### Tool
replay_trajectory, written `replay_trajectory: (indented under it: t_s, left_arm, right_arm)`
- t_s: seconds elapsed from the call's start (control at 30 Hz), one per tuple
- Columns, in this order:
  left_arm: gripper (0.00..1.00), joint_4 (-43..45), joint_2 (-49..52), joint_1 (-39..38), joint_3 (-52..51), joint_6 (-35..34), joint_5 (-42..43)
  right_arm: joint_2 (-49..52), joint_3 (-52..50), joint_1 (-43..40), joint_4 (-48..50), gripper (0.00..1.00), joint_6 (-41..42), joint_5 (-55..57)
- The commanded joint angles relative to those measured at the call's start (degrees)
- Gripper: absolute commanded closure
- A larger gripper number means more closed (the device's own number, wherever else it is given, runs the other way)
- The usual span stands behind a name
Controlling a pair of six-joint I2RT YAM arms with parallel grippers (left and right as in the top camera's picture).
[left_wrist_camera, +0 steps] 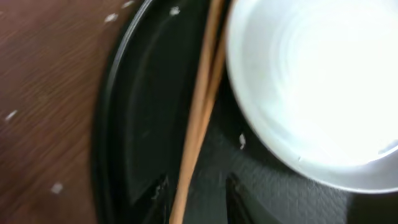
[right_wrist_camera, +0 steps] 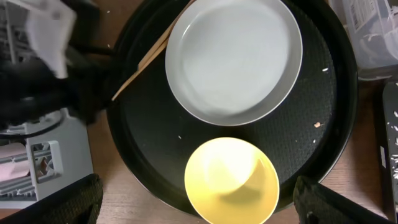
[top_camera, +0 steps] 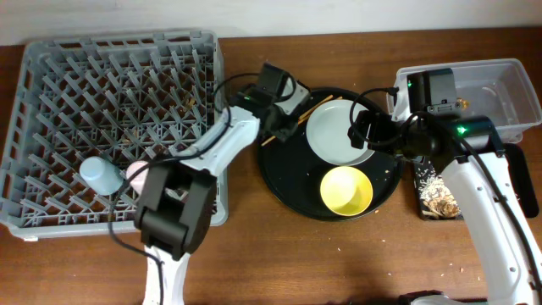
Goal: Sort waste into correct bins and load items into the dishwasher rack
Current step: 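Pick up the wooden chopsticks with the left gripper and place them in the rack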
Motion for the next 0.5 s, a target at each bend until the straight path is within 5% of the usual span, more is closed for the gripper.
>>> replay_trajectory:
  t_s: [0.0, 0.1, 0.33, 0.47]
  left_arm:
    - [0.72, 2.8, 2.8, -1.5, 0.2, 6.5, -0.4]
    - [0.80, 4.6, 4.0, -1.5, 0.2, 7.8, -0.6]
    - [0.82, 8.0, 7.5, -1.5, 0.2, 8.8, -1.0]
    - [0.99, 7.7, 7.5, -1.5, 0.2, 8.8, -1.0]
  right_arm:
    - [-0.9, 1.0, -0.2, 0.0, 0.02, 0.7, -0.5]
    - [-0.9, 1.0, -0.2, 0.0, 0.01, 0.7, -0.5]
    - [-0.9, 1.0, -0.2, -0.6, 0.02, 0.7, -0.5]
    - [-0.9, 1.0, -0.2, -0.9, 0.02, 0.7, -0.5]
